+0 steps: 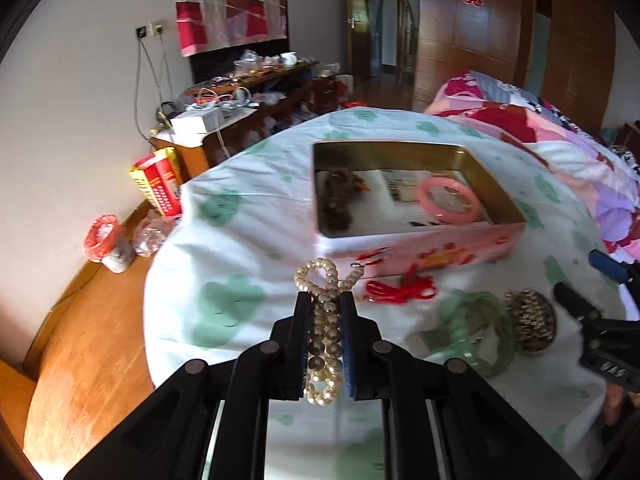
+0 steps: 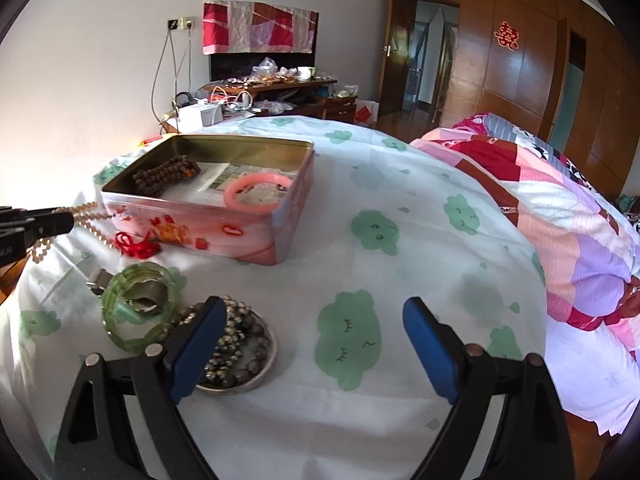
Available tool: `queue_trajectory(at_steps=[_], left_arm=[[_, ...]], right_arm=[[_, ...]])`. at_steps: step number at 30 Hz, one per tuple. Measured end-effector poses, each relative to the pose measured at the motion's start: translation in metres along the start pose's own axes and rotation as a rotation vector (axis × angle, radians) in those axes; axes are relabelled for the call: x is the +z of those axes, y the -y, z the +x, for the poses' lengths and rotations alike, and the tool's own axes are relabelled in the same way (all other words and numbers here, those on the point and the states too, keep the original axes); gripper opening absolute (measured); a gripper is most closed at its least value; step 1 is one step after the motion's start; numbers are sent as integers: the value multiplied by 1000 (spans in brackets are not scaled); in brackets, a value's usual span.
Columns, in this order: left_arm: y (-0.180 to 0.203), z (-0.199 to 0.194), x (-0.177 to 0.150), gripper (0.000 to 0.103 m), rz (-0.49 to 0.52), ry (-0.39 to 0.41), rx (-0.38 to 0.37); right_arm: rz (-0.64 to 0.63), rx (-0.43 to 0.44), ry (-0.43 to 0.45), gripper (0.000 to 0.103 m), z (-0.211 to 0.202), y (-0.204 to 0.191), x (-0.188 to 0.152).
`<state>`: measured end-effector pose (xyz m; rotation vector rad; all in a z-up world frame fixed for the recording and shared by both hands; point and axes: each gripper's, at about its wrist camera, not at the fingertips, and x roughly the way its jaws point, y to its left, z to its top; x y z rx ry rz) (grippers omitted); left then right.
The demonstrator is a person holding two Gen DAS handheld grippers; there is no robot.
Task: Organize jewelry
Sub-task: 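Grasp the pearl necklace with the left tool, then grasp the silver bead strand from the round dish with the right tool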
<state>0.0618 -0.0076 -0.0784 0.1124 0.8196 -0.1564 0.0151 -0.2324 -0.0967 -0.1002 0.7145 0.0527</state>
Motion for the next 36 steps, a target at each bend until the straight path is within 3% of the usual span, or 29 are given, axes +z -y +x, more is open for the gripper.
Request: queue_trajectory(at_steps=[4,7,15,23,36], left_arm=[[-6,12,-10,13,-10,-25,23],[-5,18,-17,13,4,-33,48],[-4,24,-25,13,7,-52,34],[-3,21,-27,13,4,-47,24],[0,2,-19,13,1,-7,4]], right_arm=[[-14,42,-8,67,-2,-7,2],[-30,70,-20,58,0,-15,0],[-76,127,-48,53,4,-35,-4],[-90,180,-100,18,11,-40,-11],[-62,190,-20,12,-7,-35,-1]])
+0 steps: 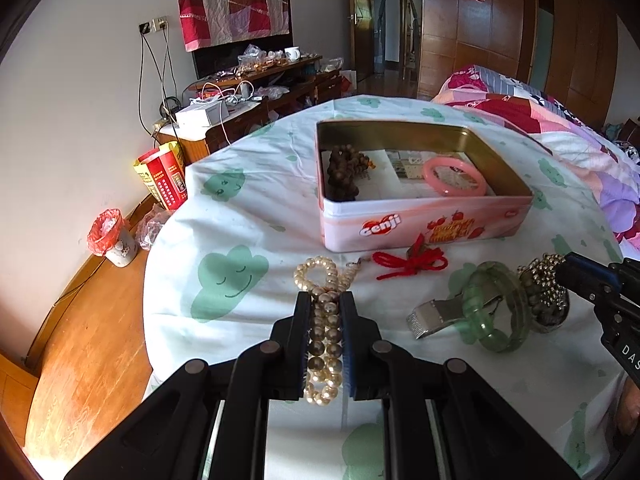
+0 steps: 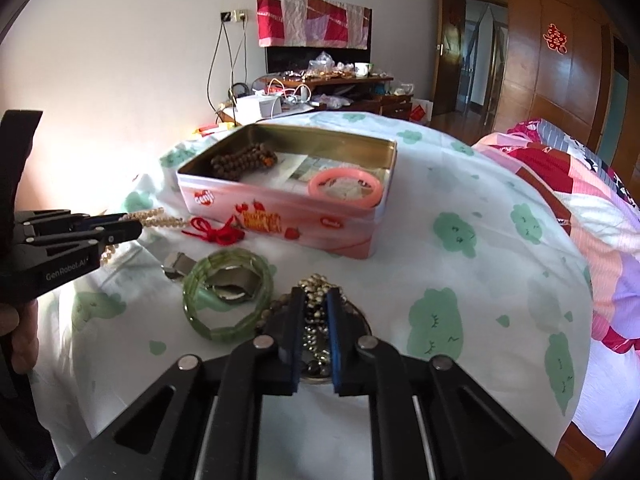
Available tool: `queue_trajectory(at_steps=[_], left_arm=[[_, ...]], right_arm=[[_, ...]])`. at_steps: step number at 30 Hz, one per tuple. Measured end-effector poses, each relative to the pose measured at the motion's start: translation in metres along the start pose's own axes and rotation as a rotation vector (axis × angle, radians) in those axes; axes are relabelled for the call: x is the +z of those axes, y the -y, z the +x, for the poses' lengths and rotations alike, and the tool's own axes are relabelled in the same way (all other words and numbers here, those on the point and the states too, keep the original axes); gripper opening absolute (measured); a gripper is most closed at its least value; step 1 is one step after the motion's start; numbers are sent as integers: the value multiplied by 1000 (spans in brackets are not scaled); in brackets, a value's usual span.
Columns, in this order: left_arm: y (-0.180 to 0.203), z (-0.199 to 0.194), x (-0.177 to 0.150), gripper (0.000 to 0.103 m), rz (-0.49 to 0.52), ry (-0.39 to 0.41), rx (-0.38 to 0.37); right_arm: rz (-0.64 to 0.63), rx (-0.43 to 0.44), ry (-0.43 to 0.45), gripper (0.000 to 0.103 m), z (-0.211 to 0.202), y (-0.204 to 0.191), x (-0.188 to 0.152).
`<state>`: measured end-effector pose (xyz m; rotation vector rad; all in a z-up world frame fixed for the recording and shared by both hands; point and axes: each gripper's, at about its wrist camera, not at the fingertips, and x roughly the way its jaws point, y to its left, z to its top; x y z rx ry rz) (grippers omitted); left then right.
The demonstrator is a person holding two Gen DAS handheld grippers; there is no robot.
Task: Organize jewelry
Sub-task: 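Grasp the silver bead strand from the round dish with the right tool, then carry the pearl necklace and silver bead strand over the tin with both tools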
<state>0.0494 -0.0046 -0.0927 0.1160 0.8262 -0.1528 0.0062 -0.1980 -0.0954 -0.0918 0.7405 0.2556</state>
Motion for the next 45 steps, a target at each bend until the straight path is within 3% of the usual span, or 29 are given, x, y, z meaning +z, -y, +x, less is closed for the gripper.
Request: queue_trajectory(at_steps=[24,45], left_arm=[[1,-26,11,13,4,63,-18],[4,-36,26,13,14,83,-27]], right_arm=[[25,-4,94,12,-25,9,16],[11,9,116,12,-24,10,30]])
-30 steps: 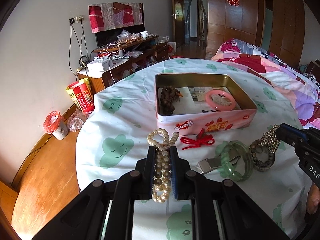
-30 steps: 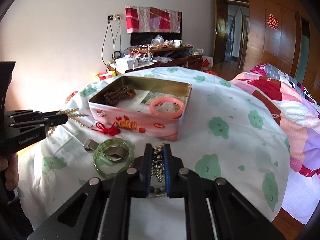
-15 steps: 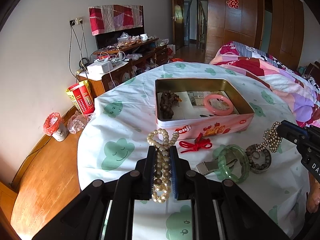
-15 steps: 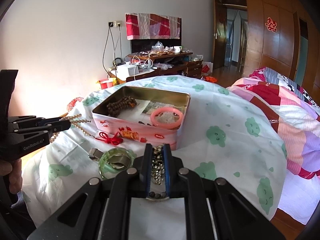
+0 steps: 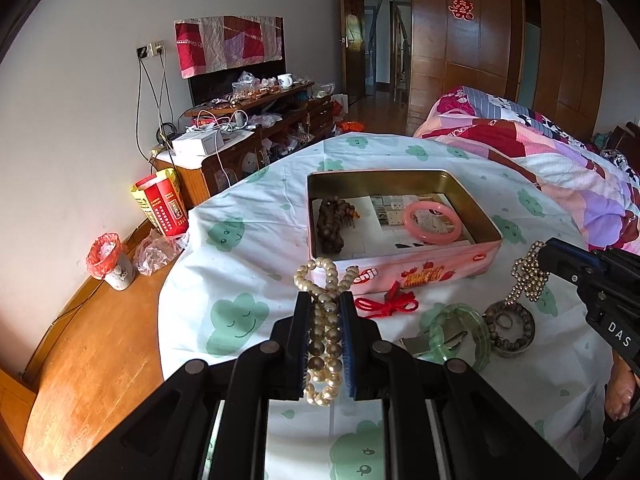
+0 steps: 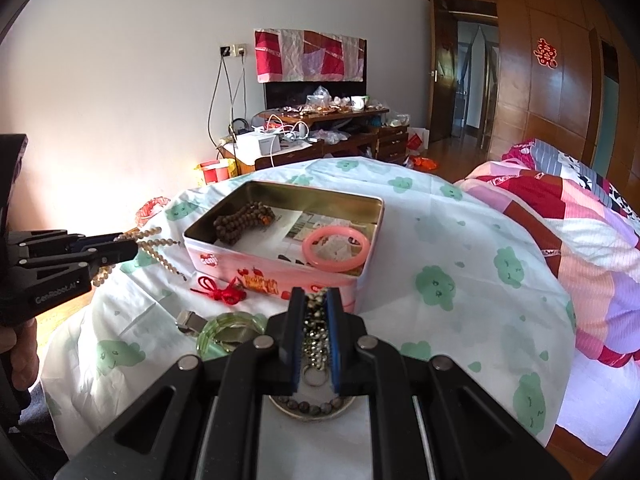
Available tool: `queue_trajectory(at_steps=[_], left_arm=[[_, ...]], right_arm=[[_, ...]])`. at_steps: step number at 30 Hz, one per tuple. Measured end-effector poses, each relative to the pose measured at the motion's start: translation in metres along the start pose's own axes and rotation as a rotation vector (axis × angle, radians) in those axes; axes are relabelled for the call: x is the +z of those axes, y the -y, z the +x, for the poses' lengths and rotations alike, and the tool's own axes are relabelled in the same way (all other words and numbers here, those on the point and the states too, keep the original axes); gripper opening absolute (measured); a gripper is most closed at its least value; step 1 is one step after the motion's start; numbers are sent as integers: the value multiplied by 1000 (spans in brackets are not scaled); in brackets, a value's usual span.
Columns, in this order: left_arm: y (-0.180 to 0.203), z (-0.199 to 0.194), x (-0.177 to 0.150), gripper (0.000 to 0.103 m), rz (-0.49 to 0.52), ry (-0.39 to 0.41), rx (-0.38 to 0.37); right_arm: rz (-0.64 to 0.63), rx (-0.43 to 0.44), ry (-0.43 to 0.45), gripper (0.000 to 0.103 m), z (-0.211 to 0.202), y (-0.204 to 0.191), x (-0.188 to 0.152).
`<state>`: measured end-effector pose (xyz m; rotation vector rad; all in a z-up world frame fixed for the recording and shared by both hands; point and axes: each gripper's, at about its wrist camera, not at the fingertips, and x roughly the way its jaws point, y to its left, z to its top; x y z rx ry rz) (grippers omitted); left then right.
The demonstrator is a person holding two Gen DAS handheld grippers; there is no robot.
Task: Organize jewelry
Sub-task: 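Carry the pearl necklace and silver bead strand over the tin with both tools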
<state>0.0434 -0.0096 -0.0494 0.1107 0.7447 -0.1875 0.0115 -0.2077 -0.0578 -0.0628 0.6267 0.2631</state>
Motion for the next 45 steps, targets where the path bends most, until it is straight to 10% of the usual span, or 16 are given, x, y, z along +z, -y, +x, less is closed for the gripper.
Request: queue_trajectory(at_steps=[45], left_arm=[[6,37,107,13,105,38,13]], right_arm=[[-61,15,16,12,49,4,82]])
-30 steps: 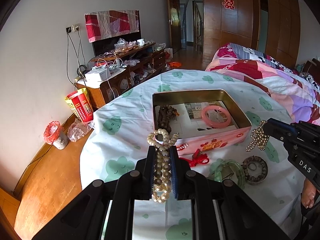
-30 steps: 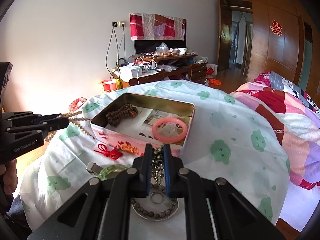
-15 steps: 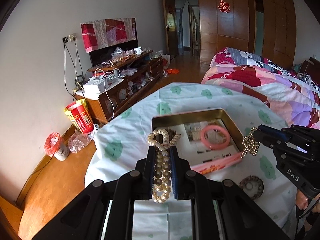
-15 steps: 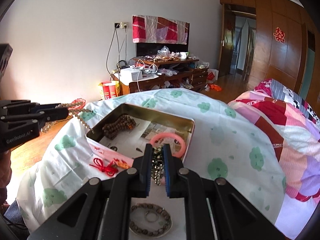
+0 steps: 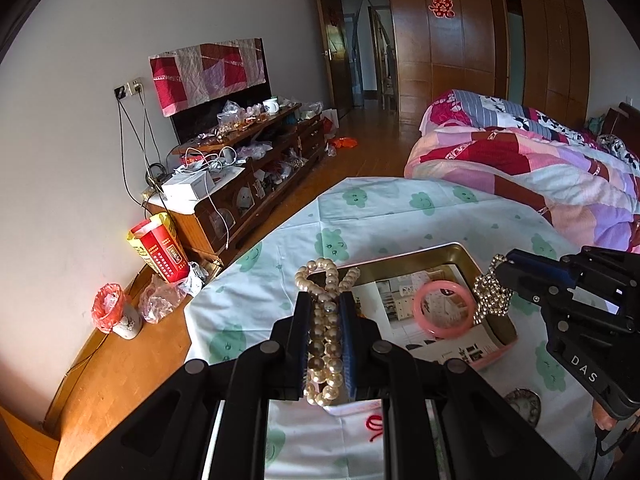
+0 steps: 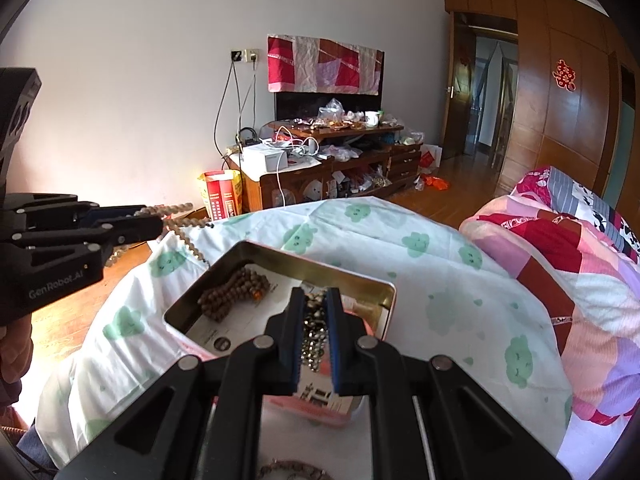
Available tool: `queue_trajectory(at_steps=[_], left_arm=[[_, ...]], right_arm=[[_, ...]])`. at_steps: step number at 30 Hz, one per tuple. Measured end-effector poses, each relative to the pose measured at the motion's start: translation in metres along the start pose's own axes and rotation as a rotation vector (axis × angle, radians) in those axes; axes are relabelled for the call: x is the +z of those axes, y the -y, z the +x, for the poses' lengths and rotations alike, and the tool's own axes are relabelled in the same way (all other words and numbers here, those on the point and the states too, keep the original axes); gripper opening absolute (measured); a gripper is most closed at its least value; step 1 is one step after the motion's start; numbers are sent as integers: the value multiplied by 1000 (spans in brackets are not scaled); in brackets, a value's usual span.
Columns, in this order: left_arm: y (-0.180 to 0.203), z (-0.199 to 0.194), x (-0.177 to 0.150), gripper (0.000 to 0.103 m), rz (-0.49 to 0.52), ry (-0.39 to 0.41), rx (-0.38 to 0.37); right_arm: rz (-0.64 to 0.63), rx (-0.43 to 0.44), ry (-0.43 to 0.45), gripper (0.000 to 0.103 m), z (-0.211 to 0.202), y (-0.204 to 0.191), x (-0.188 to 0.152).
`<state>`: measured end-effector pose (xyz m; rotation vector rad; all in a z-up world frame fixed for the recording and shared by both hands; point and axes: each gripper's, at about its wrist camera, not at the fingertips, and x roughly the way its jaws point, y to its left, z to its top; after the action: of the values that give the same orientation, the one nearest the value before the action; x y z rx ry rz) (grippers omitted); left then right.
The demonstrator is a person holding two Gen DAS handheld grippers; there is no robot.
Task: Organize jewelry
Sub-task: 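Carry the pearl necklace and silver bead strand over the tin with both tools, then release the pearls with the left tool while the right tool drops the silver beads into the tin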
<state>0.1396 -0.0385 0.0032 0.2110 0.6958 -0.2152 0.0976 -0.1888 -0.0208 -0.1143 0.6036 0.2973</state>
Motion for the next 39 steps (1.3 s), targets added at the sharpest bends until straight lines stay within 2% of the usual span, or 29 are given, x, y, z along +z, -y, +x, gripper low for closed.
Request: queue_trajectory(at_steps=[8,19,30,35,37,38,39], left_arm=[[7,34,2,13,9,-40,7],[14,72,-7,13,4,-93,24],[14,94,-19,14,5,-142,30],[15,94,-24,15,1,-148,-2],[16,91,-25,23,1,-143,13],[16,89,-25,42,1,-140,28],[15,86,-26,66,-1,-129,47]], right_arm=[[0,-12,-38,12,27,5,5],[25,-45,-116,12,67,15,-9],[19,-53,-158,12,80,17,-19],[18,-49,-166,13,80,15,-23],[16,-39,-167,15,79,15,-24],[15,-44,-165,19,78,14,-25],[16,-54,-165,32,77,15,-26]])
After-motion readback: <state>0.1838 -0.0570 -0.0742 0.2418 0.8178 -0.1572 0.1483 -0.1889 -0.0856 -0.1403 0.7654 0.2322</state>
